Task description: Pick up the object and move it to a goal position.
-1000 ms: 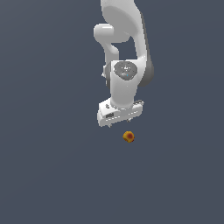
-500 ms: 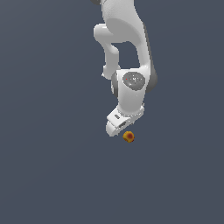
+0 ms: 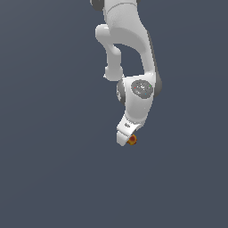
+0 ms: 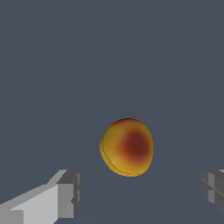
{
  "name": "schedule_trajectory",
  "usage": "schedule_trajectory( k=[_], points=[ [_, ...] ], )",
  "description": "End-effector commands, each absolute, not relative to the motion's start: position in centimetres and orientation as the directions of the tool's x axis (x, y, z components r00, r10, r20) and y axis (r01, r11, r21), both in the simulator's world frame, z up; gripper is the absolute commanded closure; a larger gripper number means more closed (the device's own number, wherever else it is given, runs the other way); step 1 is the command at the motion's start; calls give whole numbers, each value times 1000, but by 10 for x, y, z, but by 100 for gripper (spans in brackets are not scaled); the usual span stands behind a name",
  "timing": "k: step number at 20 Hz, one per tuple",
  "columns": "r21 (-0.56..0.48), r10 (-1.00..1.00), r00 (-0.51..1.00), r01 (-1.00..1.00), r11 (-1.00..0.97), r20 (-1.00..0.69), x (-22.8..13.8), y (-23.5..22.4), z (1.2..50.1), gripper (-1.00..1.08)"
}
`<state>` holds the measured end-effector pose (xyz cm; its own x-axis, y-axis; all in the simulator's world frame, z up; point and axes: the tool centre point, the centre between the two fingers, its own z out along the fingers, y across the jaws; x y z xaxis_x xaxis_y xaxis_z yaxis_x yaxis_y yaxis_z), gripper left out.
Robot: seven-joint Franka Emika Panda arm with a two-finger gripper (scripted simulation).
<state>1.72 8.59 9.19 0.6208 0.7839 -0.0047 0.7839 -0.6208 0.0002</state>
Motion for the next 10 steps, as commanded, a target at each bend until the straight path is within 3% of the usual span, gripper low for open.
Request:
schedule_trajectory(
  k=[1,10],
  points=[
    [0,808,590,808,-590,-2,18,89,89,-92],
    [0,828,560,828,-560,0,19,93,85,-92]
  ],
)
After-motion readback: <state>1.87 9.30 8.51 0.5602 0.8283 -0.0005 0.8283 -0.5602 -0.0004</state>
